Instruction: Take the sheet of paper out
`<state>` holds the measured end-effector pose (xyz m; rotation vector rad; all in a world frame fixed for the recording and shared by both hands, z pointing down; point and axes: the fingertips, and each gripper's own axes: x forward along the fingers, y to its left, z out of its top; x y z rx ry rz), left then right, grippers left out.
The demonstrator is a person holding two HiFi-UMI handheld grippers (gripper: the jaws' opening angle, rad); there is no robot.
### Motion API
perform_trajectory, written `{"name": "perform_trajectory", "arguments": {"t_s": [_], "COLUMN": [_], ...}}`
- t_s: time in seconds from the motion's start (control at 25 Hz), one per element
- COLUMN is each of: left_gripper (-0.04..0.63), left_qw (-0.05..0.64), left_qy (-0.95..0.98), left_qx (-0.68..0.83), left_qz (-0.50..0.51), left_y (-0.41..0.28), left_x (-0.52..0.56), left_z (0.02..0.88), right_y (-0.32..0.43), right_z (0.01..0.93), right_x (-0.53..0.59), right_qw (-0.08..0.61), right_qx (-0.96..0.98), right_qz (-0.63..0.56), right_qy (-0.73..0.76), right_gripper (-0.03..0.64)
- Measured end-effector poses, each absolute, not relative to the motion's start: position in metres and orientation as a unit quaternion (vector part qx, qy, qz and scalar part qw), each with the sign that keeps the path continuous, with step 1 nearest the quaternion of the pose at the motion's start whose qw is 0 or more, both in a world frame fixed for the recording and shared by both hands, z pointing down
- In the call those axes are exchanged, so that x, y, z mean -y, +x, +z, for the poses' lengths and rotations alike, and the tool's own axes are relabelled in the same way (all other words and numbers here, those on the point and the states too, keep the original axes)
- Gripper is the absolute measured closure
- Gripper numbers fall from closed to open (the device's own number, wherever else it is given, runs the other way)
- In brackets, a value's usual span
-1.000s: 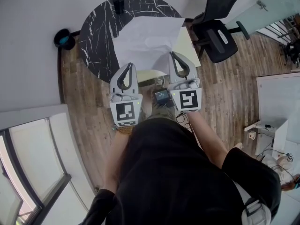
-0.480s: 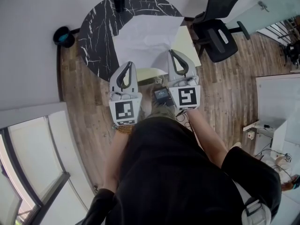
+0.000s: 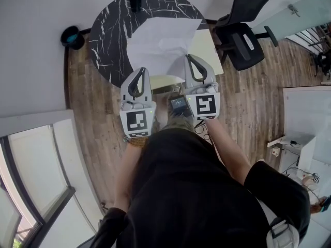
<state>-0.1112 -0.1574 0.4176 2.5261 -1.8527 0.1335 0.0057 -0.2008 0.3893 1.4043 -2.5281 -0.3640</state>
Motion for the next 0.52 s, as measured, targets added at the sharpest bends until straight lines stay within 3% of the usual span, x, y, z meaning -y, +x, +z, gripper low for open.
{"name": "perform_trajectory", "arguments": {"t_s": [0.52], "left_gripper": [0.586], "left_qw": [0.013], "left_qy": [0.800], "left_qx": [0.597], "left_qz": [0.051], "left_y": [-0.111], "left_x": [0.156], "left_z": [0.426], "right_y": [0.010], "right_z": [0.423], "right_x": [0.218], "right_qw": [0.143], "right_qx": [0.863], "right_qz": [-0.109], "right_qy": [0.472], "right_gripper": [0.619]}}
